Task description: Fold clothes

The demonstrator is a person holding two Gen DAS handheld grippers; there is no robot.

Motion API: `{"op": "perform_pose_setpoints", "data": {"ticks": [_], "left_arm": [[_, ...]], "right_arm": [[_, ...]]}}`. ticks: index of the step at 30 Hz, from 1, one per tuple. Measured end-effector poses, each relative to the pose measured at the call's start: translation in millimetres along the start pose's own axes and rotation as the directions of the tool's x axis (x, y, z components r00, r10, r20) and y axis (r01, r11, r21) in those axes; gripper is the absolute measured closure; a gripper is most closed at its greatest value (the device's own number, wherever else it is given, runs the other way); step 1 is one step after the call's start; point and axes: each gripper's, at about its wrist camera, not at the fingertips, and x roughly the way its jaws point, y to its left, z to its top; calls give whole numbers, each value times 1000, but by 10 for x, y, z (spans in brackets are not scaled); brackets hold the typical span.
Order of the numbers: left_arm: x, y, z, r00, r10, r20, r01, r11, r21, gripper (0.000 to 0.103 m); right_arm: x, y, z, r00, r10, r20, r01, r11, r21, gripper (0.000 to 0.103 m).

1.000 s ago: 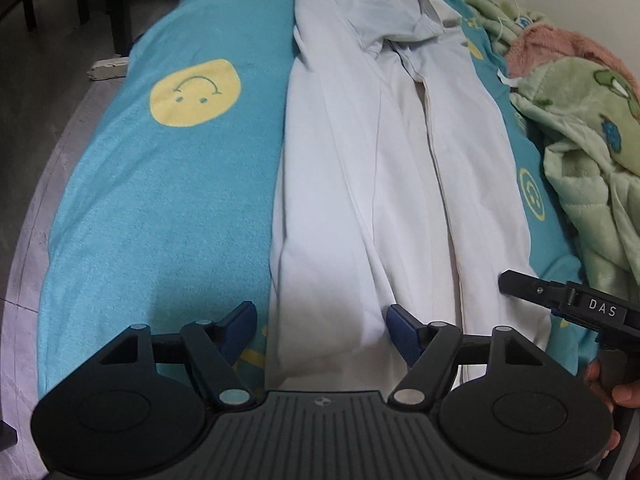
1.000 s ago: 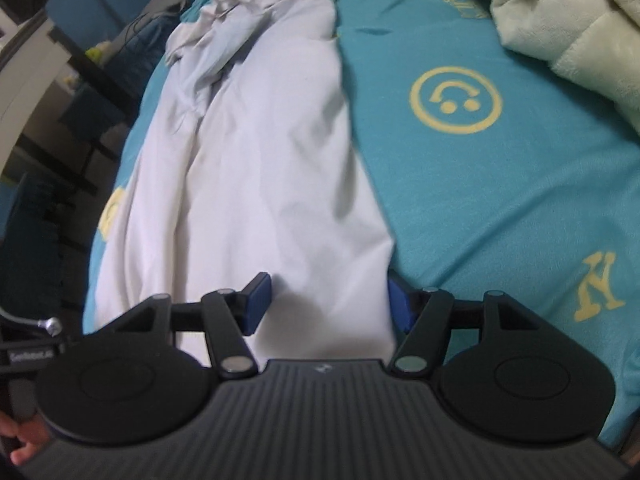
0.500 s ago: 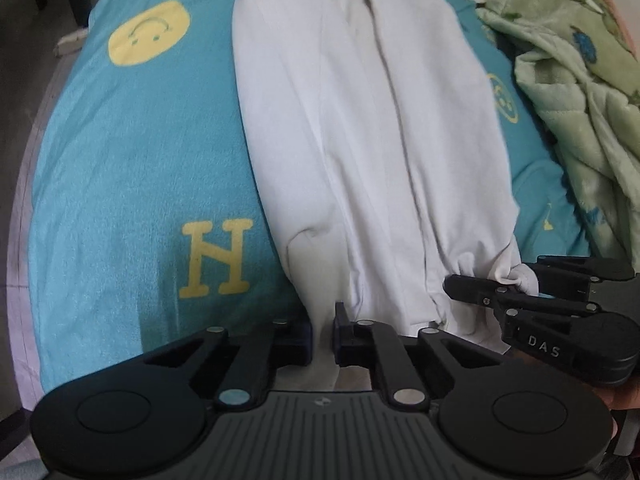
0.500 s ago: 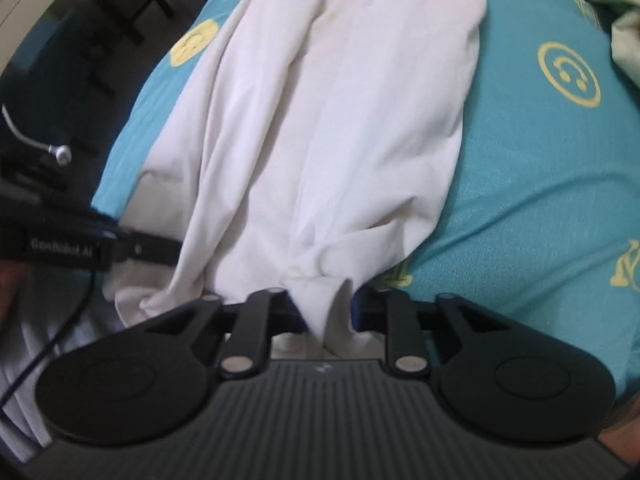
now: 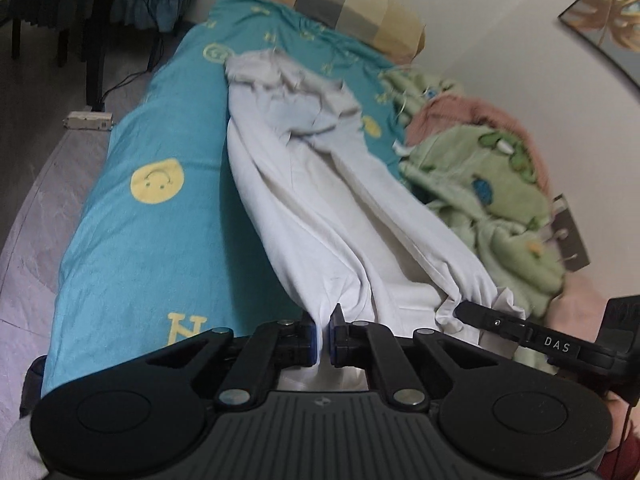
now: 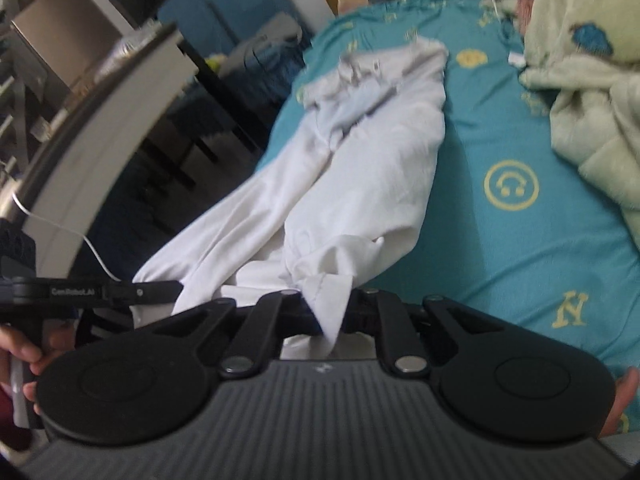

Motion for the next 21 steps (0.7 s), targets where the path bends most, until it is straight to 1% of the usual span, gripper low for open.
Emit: {"op": "perform_pose_setpoints", "data": {"ticks": [1,5,7,10,13,16,21], "left_arm": [[-84,-68,10,1000,-5,14,5,1000,-1,97],[-430,-263,-186,999,-10,44,9,1000,7,97],[-552,-326,-359,999,-13,46,12,1000,10,97],[-674,-343,-724,999,-21,37,21,1000,16,97],[-701,-339,-934,999,-24,31,23,999,23,97],[-688,-364,-902,998,-12,55,9,999,43,97],[-454,-380,-433,994,18,109,-25,998,62,97]], "right_arm": [[-87,10,-3,1000,7,16,-7,1000,0,91],[-389,42,-69,998,27,65,-27,1000,3,91],[-513,30,-184,997,35,73,-35,999,4,91],[-671,8,-444,996,47,74,-48,999,4,91],[-786,-26,-640,995,62,72,-64,998,15,91],[-777,-51,-633,995,65,81,-66,998,15,91],[-603,-65,-266,990,60,126,-61,998,5,91]]}}
